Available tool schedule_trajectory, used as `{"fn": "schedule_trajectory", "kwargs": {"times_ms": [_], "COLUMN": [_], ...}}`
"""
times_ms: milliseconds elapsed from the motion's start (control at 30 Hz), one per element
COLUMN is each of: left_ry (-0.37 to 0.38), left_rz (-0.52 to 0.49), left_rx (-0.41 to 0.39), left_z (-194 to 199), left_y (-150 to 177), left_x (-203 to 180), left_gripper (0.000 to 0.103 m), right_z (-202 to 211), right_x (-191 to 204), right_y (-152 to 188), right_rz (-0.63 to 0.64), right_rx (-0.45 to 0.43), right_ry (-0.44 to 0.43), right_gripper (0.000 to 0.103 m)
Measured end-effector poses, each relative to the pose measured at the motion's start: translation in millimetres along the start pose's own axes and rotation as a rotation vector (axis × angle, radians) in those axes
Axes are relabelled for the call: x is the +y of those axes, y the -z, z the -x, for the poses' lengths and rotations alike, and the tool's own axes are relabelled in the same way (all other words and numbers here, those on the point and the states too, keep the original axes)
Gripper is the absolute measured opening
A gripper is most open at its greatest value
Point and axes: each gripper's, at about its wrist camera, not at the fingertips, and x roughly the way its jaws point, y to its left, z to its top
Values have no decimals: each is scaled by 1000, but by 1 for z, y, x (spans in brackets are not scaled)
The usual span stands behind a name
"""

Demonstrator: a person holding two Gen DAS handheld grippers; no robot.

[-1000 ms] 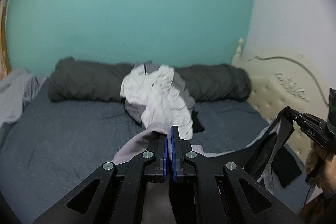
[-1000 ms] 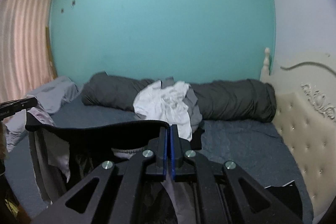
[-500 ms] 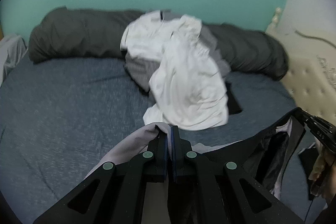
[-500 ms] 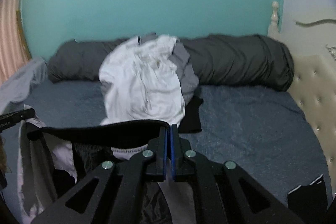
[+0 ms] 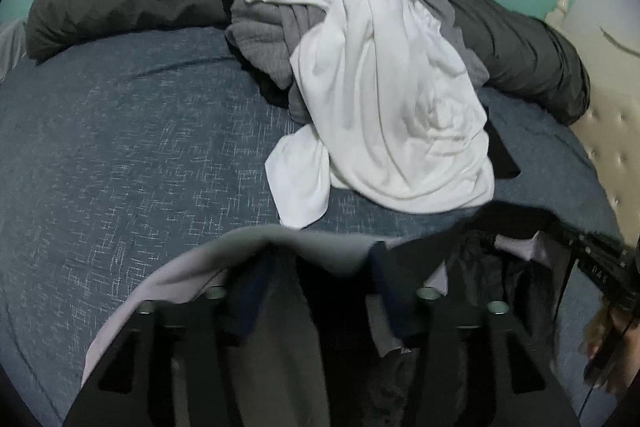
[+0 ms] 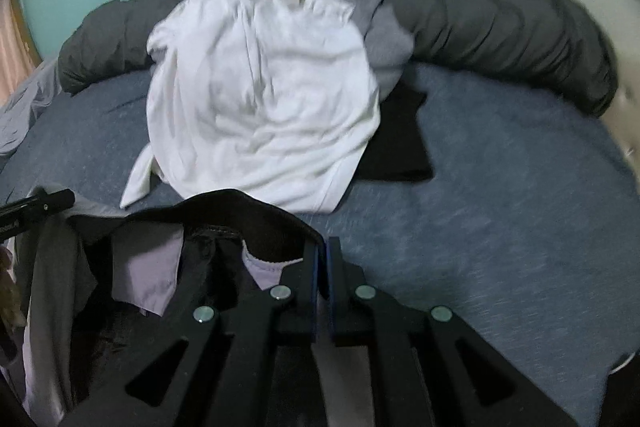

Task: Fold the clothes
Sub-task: 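Lower the grey-and-black jacket onto the bed with both grippers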

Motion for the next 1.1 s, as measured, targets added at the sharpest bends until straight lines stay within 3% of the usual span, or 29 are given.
{"fn": "schedule_trajectory", "kwargs": {"times_ms": [100, 167, 233, 267, 433, 567, 867, 1100], "left_ry": [31, 54, 78, 86, 84, 68, 28, -85], "left_rz": [35, 62, 79, 87, 72, 74, 130, 114], "left_rx": [-27, -52, -83, -92, -135, -121, -67, -12], "left_z": [11, 27, 49, 60, 118, 151, 211, 234], "left_y": [1, 1, 5, 9, 47, 97, 192, 233], "left_x": [6, 11, 14, 16, 28, 47, 100, 126], "left_gripper": [78, 78, 78, 78, 78, 78, 78, 78], "right_z": [6, 12, 25, 35, 88, 130, 212, 242], "right_x": [0, 0, 0, 0, -3, -1, 47, 71], "right_y": [1, 2, 3, 4, 29, 84, 211, 268], "right_rz": [7, 12, 0, -4, -98, -221, -219, -257], "right_rx": [-40, -69, -108, -132, -213, -238, -217, -256], "right_ry": [7, 13, 18, 6, -73, -178, -265, -305], "right_gripper": [9, 22, 62, 66, 67, 67, 69, 72]}}
